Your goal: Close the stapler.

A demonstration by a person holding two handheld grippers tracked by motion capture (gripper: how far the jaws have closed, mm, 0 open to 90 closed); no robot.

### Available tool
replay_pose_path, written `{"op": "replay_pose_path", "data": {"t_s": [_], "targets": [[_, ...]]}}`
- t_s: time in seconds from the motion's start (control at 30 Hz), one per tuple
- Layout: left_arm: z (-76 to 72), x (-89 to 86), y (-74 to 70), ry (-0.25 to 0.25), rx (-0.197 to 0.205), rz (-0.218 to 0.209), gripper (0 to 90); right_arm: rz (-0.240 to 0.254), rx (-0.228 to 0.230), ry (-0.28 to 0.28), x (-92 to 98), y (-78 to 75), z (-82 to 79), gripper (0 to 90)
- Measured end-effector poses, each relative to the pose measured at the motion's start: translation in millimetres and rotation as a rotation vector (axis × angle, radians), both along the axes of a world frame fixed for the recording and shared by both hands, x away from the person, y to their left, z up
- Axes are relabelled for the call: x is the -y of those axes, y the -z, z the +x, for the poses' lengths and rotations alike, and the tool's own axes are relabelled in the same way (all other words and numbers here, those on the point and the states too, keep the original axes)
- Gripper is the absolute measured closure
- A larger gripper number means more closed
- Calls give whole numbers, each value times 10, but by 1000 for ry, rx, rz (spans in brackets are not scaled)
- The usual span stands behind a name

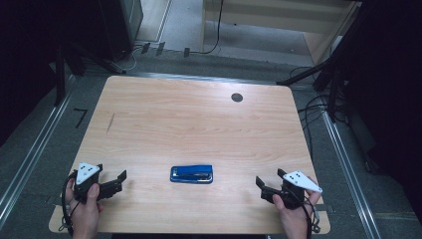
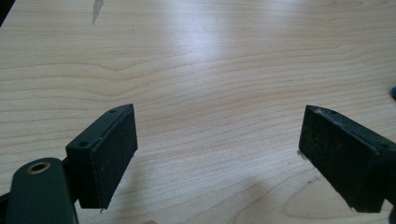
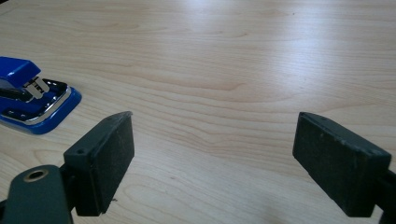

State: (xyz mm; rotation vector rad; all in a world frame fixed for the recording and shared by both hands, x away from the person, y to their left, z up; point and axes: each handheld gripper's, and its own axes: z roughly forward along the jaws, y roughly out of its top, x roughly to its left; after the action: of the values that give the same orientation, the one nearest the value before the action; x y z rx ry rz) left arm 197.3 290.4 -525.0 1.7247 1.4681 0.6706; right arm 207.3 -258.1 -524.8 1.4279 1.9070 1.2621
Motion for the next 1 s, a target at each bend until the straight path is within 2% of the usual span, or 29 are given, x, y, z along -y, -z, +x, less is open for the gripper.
{"op": "replay_pose_path", "data": {"t_s": [0.63, 1.0], "targets": [[0, 3, 0, 1, -2, 3, 116, 21, 9, 80, 483, 4, -88, 132], [1, 7, 0, 1, 0, 8, 115, 33, 21, 153, 822, 18, -189, 133]]}}
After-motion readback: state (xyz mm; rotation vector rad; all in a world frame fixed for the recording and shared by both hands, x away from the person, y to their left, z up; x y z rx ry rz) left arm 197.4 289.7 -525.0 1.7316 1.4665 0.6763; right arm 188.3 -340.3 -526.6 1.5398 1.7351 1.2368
